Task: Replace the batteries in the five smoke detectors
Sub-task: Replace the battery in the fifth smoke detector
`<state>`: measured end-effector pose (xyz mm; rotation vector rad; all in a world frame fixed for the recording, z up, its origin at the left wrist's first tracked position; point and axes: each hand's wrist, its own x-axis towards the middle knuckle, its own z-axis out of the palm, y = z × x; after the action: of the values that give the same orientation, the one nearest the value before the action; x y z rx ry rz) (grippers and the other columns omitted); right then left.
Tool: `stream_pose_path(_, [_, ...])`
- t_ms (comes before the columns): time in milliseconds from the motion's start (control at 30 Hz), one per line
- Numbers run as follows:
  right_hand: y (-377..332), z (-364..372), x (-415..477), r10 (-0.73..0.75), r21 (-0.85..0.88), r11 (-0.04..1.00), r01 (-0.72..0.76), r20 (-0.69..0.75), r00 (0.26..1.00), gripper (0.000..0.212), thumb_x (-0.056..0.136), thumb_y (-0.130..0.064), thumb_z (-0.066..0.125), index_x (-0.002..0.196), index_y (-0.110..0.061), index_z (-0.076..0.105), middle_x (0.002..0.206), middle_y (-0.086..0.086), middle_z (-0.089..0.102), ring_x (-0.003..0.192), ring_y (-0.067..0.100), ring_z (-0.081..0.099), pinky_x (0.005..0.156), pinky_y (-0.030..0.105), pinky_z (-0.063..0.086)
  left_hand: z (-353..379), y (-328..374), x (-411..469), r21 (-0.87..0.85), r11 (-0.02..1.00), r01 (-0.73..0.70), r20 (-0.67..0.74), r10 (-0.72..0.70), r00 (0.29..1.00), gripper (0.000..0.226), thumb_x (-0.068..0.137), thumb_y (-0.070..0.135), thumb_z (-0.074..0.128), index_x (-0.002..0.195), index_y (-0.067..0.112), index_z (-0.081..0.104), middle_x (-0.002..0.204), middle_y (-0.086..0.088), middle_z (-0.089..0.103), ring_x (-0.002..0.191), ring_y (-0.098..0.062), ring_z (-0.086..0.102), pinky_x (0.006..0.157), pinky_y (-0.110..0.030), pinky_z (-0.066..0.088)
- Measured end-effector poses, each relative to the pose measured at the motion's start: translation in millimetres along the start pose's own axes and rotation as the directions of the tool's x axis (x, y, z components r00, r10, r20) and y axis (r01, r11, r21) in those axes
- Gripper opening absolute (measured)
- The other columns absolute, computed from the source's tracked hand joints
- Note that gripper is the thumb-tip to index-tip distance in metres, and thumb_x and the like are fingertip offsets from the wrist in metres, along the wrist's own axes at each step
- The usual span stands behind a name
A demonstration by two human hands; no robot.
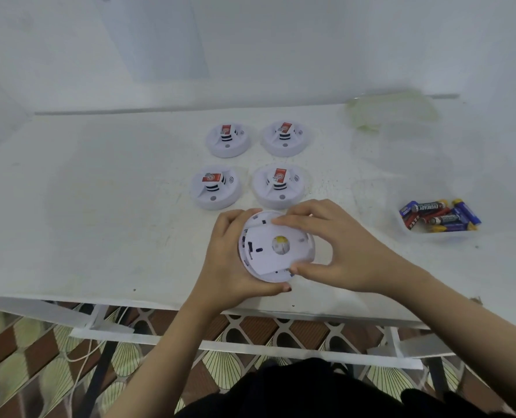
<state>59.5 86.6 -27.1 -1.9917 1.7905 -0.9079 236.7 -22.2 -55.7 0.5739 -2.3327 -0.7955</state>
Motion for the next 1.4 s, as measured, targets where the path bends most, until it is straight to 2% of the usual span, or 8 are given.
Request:
stream_pose_path(233, [-4, 1, 3, -0.011, -0.021, 1.000, 0.011, -0.001, 1.000, 0.058, 0.075, -0.032, 0.070, 0.130, -0.026, 0.054, 0.121, -0.006, 0.050, 0.112, 0.006, 0.041, 0.098, 0.013, 0.027, -2, 2, 1, -0.014, 1.000, 0.010, 0.009, -0.010, 1.000, 0.100, 0.043, 0.060, 0.080, 0.130, 0.021, 0.047, 0.122, 0.020, 0.046, 0.118, 0.006, 0.033, 0.099, -0.005, 0.028])
stream_pose_path(333, [-5, 2, 4, -0.015, -0.026, 1.000, 0.016, 0.018, 1.000, 0.058, 0.075, -0.030, 0.070, 0.130, -0.028, 0.054, 0.122, -0.010, 0.049, 0.115, 0.005, 0.040, 0.100, 0.016, 0.026, -3, -2, 0, -0.013, 1.000, 0.027, 0.017, -0.027, 0.999, 0.103, 0.043, 0.060, 0.081, 0.129, 0.012, 0.051, 0.123, 0.005, 0.051, 0.120, 0.007, 0.032, 0.100, -0.005, 0.027])
stream_pose_path(533, [-10, 7, 6, -0.045, -0.076, 0.996, 0.043, -0.019, 0.999, 0.057, 0.075, -0.041, 0.063, 0.130, -0.027, 0.055, 0.127, -0.007, 0.048, 0.120, 0.012, 0.041, 0.103, 0.033, 0.030, -7, -3, 2, 0.015, 1.000, -0.023, -0.021, 0.023, 1.000, 0.098, 0.048, 0.063, 0.075, 0.129, 0.013, 0.049, 0.123, 0.021, 0.042, 0.120, 0.011, 0.029, 0.101, -0.004, 0.025])
stream_pose_path(733, [-10, 13, 10, -0.019, -0.100, 0.995, 0.010, -0.091, 0.996, 0.060, 0.075, -0.055, 0.061, 0.129, -0.029, 0.056, 0.127, -0.007, 0.050, 0.121, 0.007, 0.039, 0.102, 0.028, 0.026, -8, -4, 2, -0.026, 1.000, -0.006, -0.034, 0.005, 0.999, 0.098, 0.046, 0.061, 0.077, 0.131, 0.024, 0.046, 0.125, 0.033, 0.040, 0.118, 0.010, 0.034, 0.100, -0.005, 0.028])
stream_pose_path(933, [-11, 11, 14, -0.014, -0.098, 0.995, 0.005, -0.092, 0.996, 0.059, 0.072, -0.048, 0.064, 0.127, -0.028, 0.058, 0.133, 0.000, 0.046, 0.125, 0.011, 0.035, 0.104, 0.031, 0.026, -11, -7, 6, -0.022, 0.999, -0.040, -0.005, 0.040, 0.999, 0.100, 0.045, 0.061, 0.080, 0.131, 0.022, 0.047, 0.126, 0.021, 0.045, 0.119, 0.000, 0.038, 0.101, -0.009, 0.030])
stream_pose_path(1067, [-14, 6, 19, 0.047, -0.003, 0.999, -0.047, -0.057, 0.997, 0.059, 0.068, -0.050, 0.066, 0.124, -0.036, 0.057, 0.140, -0.008, 0.038, 0.130, 0.009, 0.030, 0.106, 0.040, 0.028, -13, -8, 8, -0.030, 0.998, -0.052, 0.010, 0.052, 0.999, 0.101, 0.044, 0.059, 0.081, 0.131, 0.019, 0.048, 0.124, 0.013, 0.049, 0.120, -0.004, 0.040, 0.101, -0.009, 0.031])
stream_pose_path(1200, [-13, 6, 21, 0.076, 0.063, 0.995, -0.075, -0.011, 0.997, 0.059, 0.067, -0.047, 0.072, 0.123, -0.038, 0.056, 0.146, -0.009, 0.037, 0.136, 0.008, 0.029, 0.108, 0.046, 0.032, -16, -5, 10, -0.039, 0.996, -0.083, -0.001, 0.083, 0.997, 0.100, 0.043, 0.058, 0.081, 0.131, 0.026, 0.045, 0.126, 0.036, 0.039, 0.119, 0.002, 0.039, 0.099, -0.007, 0.032])
stream_pose_path(1400, [-17, 10, 20, 0.071, 0.156, 0.986, -0.058, -0.080, 0.994, 0.059, 0.067, -0.040, 0.075, 0.122, -0.026, 0.059, 0.135, -0.005, 0.052, 0.128, -0.001, 0.040, 0.105, 0.022, 0.035, -17, -5, 12, -0.023, 0.991, -0.130, -0.046, 0.129, 0.991, 0.098, 0.045, 0.058, 0.080, 0.131, 0.025, 0.046, 0.126, 0.035, 0.041, 0.116, -0.001, 0.040, 0.100, -0.011, 0.032])
